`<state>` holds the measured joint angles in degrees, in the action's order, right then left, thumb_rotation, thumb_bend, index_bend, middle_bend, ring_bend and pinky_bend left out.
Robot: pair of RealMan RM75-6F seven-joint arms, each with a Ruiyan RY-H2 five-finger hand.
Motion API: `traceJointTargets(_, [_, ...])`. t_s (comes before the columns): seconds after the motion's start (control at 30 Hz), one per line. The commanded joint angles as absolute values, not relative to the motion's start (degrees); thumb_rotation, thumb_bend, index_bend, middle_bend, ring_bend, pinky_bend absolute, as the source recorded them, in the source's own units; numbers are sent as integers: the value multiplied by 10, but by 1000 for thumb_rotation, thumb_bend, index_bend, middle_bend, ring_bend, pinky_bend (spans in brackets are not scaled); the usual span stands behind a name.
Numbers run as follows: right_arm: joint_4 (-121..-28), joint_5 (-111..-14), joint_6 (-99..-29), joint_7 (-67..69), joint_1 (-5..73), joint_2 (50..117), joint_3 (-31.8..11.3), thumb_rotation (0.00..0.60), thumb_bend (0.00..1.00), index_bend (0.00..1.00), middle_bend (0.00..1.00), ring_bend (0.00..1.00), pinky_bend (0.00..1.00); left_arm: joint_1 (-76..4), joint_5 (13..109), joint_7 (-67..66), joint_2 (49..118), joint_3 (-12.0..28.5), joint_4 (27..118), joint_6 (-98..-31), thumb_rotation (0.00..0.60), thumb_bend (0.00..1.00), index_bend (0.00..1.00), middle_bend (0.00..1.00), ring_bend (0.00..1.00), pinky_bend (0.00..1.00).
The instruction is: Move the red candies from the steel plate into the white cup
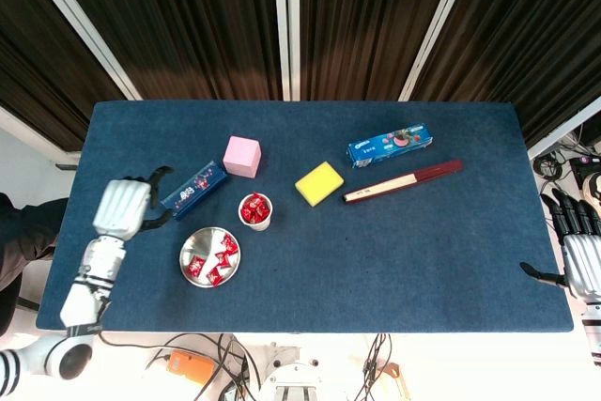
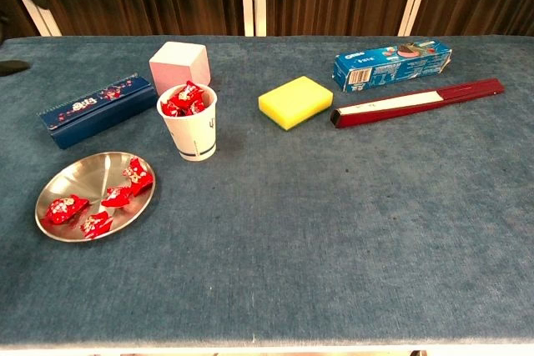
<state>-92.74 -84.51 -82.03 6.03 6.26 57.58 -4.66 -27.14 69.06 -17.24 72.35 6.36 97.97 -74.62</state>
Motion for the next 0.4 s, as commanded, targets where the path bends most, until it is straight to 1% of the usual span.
traceJointTargets(0.03, [-924,-855,-822,69,61,571,-42,600,151,0,9,0,0,-201,732,-132,692,24,935,-818,600,153,242,311,183,144])
traceJointTargets(0.1, [-924,-861,-825,71,60,572,-40,600,151,0,9,0,0,-175,746,-106,687,11,918,-841,600,148,242,248,117,90])
traceJointTargets(0.17, [-925,-868,-829,71,58,574,-37,600,151,0,9,0,0,-148,758,-71,680,-3,905,-860,600,144,236,213,83,50])
traceJointTargets(0.27, [-928,-875,-835,65,55,579,-33,600,151,0,9,0,0,-115,772,-34,672,-19,897,-882,600,141,207,195,67,20])
traceJointTargets(0.4, [-934,-877,-839,54,52,586,-30,600,152,0,9,0,0,-80,793,-9,672,-30,888,-914,600,141,205,194,66,17])
